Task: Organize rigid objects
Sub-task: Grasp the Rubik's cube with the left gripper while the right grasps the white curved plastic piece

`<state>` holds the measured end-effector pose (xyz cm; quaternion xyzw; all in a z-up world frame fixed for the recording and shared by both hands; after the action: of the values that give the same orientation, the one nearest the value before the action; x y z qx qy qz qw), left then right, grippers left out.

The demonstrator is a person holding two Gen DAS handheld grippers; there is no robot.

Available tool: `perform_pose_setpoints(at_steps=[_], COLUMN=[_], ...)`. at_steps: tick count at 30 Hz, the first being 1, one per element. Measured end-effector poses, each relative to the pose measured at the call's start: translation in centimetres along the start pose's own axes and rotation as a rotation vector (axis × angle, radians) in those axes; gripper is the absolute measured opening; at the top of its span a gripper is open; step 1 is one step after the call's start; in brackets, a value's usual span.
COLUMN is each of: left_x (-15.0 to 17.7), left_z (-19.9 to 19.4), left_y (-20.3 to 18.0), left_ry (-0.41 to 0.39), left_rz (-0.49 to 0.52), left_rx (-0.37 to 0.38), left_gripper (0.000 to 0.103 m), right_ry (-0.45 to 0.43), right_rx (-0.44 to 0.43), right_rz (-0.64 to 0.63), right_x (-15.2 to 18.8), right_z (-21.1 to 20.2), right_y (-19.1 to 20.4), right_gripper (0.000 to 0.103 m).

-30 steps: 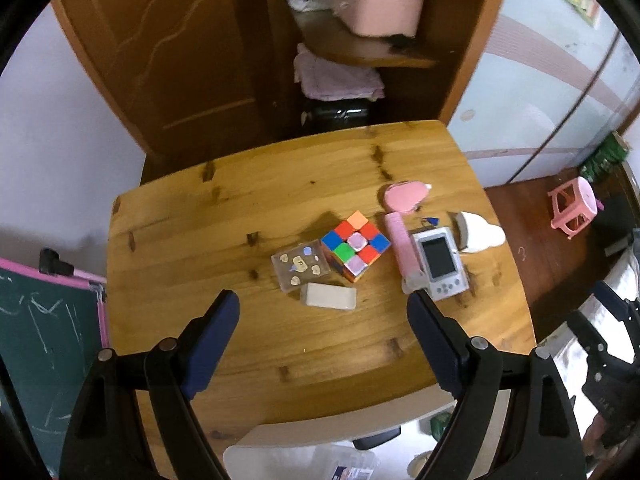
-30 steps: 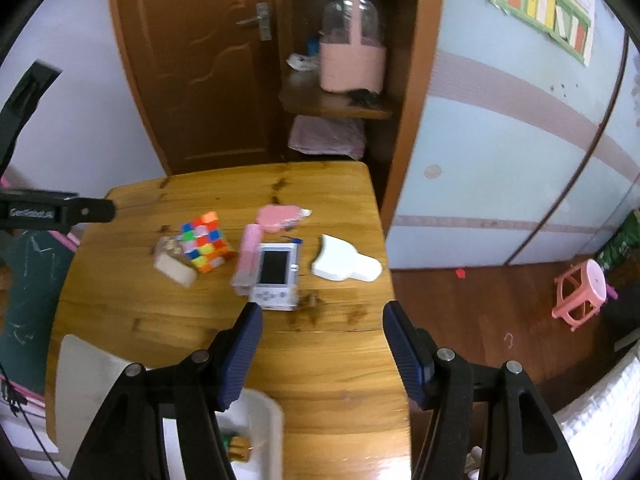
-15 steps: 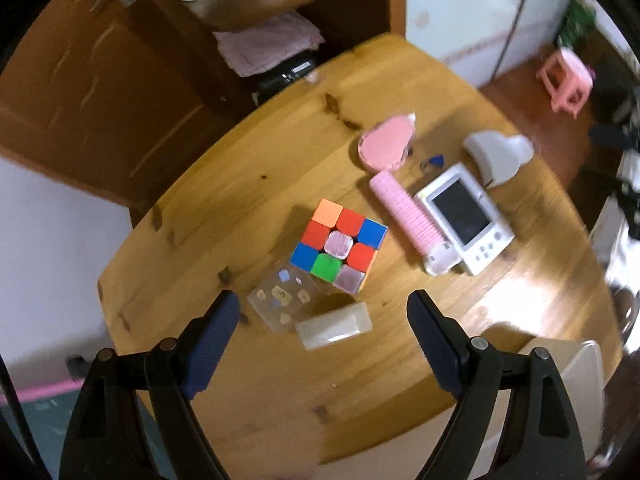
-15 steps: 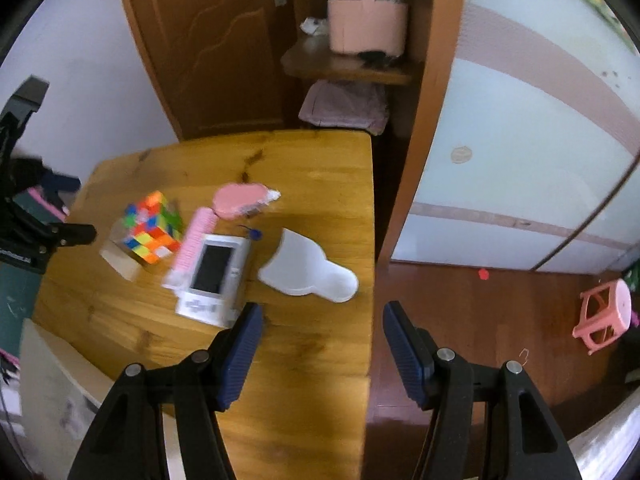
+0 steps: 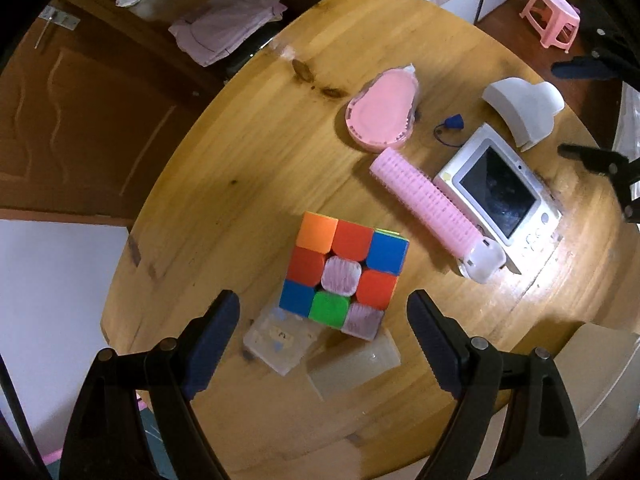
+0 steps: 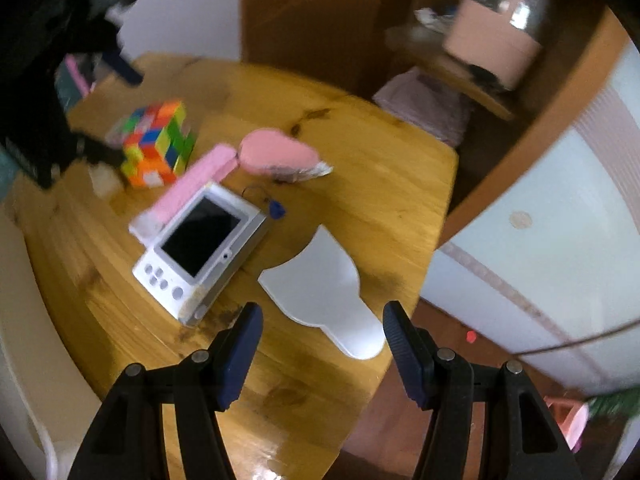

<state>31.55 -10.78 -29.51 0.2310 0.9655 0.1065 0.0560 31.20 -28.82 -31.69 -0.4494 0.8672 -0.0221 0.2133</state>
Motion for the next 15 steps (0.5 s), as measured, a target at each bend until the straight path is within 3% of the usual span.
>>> perform_pose_setpoints(at_steps=[5,15], left_x=[-0.3,-1.5], left_z=[0.9,2.0], left_y=[-0.1,0.1], left_ry=[0.025,0.046], left_rz=[0.014,0.02], left_rx=[-0.005,0.025], left_gripper=[0.088,0.088], right_ry=[0.01,0.029], right_rx=[0.023,-0.106], right_rz=[-0.054,-0.047], right_x=[-0.7,-1.5], right_z=[1.5,3.9], right_y=[-0.1,-0.9], right_gripper=[0.063,0.063])
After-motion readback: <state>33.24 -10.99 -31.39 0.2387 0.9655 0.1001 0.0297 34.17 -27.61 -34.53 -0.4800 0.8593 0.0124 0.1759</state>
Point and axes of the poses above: each gripper's, at about its wrist camera, not at the fingertips, and z roughly the way its jaws point, y to its left, x to its underside, the point moved 3 cm from there along z, roughly the way its jaws point, and after that the axes turned 9 degrees about -z, right-handed, at the moved point
